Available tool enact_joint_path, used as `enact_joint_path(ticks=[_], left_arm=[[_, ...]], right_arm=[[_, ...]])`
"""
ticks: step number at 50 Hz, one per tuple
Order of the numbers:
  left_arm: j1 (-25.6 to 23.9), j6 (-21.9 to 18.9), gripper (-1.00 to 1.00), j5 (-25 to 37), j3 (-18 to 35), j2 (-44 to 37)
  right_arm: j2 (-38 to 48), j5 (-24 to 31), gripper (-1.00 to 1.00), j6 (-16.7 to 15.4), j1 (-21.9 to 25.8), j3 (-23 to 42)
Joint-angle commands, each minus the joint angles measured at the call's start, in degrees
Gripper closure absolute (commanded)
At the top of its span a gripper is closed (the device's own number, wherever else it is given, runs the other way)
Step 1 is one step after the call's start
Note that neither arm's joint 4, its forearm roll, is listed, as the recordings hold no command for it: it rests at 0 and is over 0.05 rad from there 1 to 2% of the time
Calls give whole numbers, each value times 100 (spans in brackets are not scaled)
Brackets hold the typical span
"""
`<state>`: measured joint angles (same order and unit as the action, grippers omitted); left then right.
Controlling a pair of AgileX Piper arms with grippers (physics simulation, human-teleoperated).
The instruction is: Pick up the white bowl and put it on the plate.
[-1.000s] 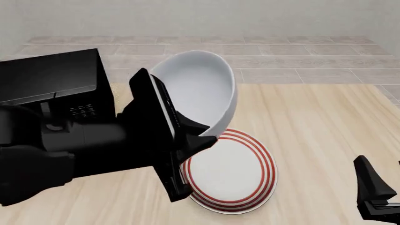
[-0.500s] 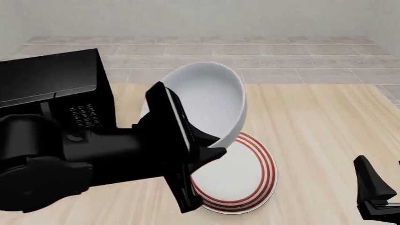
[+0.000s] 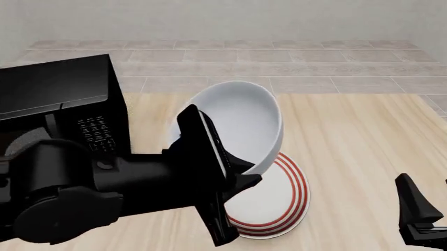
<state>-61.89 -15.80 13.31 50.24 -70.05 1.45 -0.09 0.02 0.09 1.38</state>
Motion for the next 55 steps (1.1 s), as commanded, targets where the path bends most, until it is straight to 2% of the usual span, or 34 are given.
enact_joint_path(ticks=[1,55], left_arm=[[-87,87,100,-245,-63,-162],[-17,274,100,-806,-182,-708]], right_arm=[[15,-65,-100,-5,-3,-54],[13,-64,-100,-7,-2,-54]])
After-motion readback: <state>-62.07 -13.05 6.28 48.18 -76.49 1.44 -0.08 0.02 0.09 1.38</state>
